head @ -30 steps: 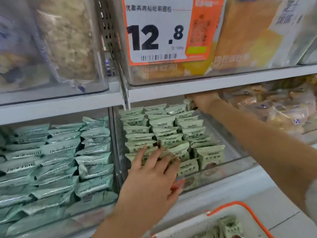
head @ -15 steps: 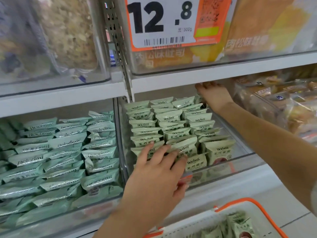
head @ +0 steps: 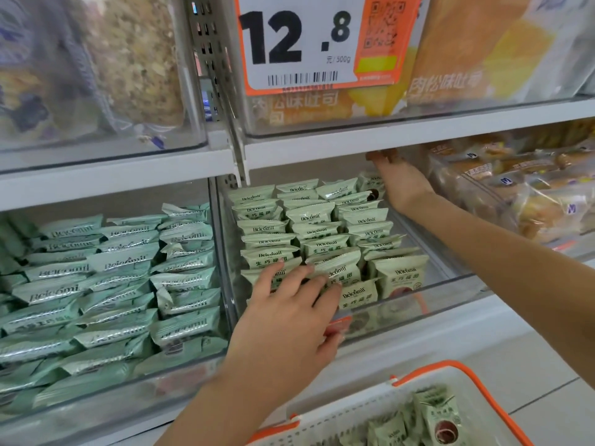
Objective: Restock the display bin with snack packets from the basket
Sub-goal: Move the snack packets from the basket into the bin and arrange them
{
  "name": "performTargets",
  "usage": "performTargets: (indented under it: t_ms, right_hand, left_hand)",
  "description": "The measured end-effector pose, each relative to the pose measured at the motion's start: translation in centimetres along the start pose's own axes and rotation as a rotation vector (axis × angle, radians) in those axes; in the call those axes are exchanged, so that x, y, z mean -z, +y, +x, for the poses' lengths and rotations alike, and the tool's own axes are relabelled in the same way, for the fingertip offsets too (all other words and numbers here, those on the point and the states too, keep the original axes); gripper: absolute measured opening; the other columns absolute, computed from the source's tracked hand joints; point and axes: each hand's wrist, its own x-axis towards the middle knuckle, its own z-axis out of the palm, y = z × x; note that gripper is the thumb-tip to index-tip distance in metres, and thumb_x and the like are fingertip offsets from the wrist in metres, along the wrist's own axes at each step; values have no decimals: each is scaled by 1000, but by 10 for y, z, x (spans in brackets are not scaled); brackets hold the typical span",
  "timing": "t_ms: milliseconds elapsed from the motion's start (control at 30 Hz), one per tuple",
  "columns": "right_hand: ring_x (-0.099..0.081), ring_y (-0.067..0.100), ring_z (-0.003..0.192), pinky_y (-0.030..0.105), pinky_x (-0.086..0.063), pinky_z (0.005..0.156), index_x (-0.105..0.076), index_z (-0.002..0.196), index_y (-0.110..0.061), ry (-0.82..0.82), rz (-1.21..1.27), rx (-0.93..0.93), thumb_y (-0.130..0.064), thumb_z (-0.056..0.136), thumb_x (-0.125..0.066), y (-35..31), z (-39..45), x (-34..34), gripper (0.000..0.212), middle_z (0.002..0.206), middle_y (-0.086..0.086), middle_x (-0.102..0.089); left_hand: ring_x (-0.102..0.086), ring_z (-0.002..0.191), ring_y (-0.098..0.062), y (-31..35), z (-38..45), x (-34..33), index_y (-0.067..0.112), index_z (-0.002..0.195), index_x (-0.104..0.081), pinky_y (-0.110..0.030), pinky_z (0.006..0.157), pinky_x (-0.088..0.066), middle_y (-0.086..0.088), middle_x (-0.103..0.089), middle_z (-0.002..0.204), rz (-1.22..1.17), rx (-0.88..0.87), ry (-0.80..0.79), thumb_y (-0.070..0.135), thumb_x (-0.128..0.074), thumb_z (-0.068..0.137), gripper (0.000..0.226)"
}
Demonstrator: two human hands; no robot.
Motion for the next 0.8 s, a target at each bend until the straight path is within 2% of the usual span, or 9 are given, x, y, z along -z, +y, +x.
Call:
performTargets:
  t_ms: [67,133,233,300,367,467,600,700,800]
  right_hand:
    - [-50,43,117,46,-48,92,-19,146,-17,82,90,-78,19,73,-56,-2,-13,8,89,144,22,-28]
    - [-51,34,118,39,-46,91,-16,146,-13,234,375,-188,15,80,-52,-4,-47,20,80,141,19,-34]
    - [-59,6,84,19,-49,76,-27,133,-31,580,924,-272,13,84,-43,-15,-142,36,67,116,2,-48]
    - [-60,9,83,18,-49,77,-33,121,-37,782,1018,-328,14,85,-39,-23,-212,31,63,110,4,-51]
    - [-60,10,85,15,-49,74,-37,114,-33,809,1058,-428,16,86,-38,-31,-275,7,57,105,2,-51]
    - [-59,4,81,13,-50,63,-39,112,-27,605,1035,-636,11,90,-43,-39,-355,-45,44,101,1,-52]
    - [-56,25,86,36,-49,65,-43,116,-19,139,894,-830,4,91,-45,-43,-426,-110,35,105,2,-54]
    - [-52,20,103,28,-44,75,-33,136,-15,-438,706,-709,-10,94,-49,-43,-453,-154,46,133,7,-42]
    - [-40,27,130,35,-45,96,-17,148,-16,-688,550,-615,-22,93,-57,-40,-475,-190,68,152,10,-23]
  left_hand:
    - [-58,114,-19,0,0,1,23,112,-65,-46,102,-28,5,-67,114,2,3,8,50,-42,83,46]
    - [-61,109,-20,0,1,3,23,110,-66,-44,99,-29,4,-68,110,-3,11,9,51,-40,81,48]
    - [-61,106,-22,0,3,3,22,113,-65,-45,97,-31,3,-69,110,10,23,11,53,-42,79,52]
    - [-59,110,-25,1,0,4,19,118,-63,-47,98,-34,0,-67,115,25,-4,43,51,-54,79,51]
    - [-57,113,-27,6,-5,6,16,120,-62,-49,99,-35,-3,-66,117,46,-62,101,44,-69,74,54]
    - [-50,115,-25,27,-19,10,13,114,-63,-47,100,-31,-4,-65,116,52,-149,278,32,-67,76,42]
    - [-51,111,-25,71,-47,-9,11,103,-65,-41,100,-32,-6,-64,112,-35,-217,380,17,-61,76,28]
    - [-55,108,-24,106,-79,-45,13,106,-64,-39,99,-32,-4,-63,111,-71,-307,48,16,-65,79,28]
    - [-45,119,-22,133,-124,-95,18,121,-52,-39,103,-25,0,-55,122,-111,-177,-395,17,-45,92,29]
